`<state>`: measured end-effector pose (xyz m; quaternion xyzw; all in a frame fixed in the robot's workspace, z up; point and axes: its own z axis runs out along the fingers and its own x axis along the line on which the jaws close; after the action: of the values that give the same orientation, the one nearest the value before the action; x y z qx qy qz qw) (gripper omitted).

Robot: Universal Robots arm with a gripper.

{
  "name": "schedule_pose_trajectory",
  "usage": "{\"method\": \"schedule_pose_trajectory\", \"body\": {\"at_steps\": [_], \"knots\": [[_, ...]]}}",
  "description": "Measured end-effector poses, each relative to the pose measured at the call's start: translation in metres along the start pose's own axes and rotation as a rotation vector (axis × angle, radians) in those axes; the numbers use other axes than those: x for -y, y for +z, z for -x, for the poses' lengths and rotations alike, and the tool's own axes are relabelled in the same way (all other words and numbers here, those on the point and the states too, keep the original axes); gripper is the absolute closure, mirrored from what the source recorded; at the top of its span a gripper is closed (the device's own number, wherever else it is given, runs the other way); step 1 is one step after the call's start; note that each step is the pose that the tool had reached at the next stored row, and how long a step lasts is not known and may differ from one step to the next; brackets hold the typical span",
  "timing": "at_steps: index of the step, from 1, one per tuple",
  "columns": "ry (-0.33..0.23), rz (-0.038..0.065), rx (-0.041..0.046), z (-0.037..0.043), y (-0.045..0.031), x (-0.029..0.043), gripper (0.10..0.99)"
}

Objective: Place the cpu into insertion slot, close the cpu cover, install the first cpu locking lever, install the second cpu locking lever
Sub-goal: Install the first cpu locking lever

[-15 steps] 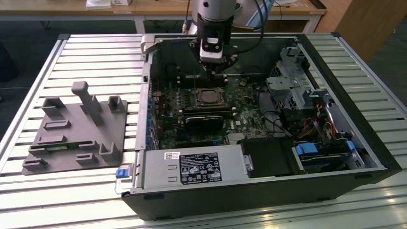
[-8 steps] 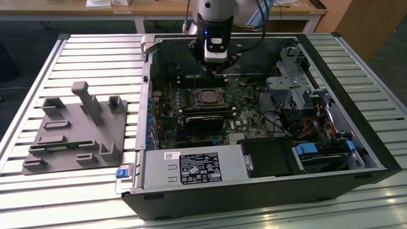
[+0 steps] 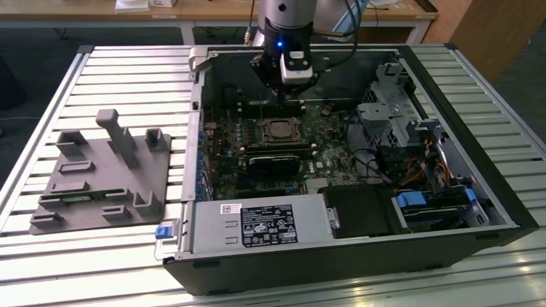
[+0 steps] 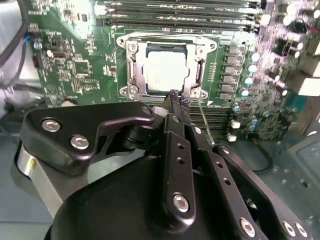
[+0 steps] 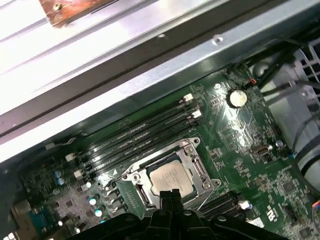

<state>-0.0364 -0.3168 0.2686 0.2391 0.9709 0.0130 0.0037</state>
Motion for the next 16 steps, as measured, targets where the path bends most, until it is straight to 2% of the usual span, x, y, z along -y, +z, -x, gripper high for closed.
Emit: {"method": "schedule_pose_trajectory", "body": {"at_steps": [16], "knots": [[-0.291,0.000,-0.0078,0.0000,0.0001,0.0000,0.980]]}}
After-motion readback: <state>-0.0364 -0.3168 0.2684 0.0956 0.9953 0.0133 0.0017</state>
